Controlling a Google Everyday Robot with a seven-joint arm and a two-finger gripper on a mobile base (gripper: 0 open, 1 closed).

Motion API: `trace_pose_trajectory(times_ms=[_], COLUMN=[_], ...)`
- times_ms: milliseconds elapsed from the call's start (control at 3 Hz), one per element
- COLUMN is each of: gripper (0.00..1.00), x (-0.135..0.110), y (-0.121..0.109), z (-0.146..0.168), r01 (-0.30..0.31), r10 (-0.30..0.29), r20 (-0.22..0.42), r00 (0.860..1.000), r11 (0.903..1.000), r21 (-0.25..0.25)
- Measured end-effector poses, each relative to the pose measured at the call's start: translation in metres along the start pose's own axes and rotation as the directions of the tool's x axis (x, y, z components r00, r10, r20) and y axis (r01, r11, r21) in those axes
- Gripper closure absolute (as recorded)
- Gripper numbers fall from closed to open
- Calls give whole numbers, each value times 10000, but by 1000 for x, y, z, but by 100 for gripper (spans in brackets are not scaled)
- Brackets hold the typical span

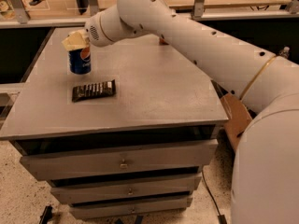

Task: Move pepsi can near rxbar chocolate

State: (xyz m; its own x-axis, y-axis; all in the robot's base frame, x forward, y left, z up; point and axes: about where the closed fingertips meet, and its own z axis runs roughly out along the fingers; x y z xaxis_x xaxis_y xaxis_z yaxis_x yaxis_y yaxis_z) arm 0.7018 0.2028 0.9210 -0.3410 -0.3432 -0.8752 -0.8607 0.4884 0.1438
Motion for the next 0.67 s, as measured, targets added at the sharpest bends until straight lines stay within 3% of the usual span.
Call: trace_pose_trajectory(times_ms=[667], gripper=[100], x=[20], y=[33], z=[-13], r01=[-768], r10=[772], r20=[-490], r00=[9958], r11=[9970], r21=[108])
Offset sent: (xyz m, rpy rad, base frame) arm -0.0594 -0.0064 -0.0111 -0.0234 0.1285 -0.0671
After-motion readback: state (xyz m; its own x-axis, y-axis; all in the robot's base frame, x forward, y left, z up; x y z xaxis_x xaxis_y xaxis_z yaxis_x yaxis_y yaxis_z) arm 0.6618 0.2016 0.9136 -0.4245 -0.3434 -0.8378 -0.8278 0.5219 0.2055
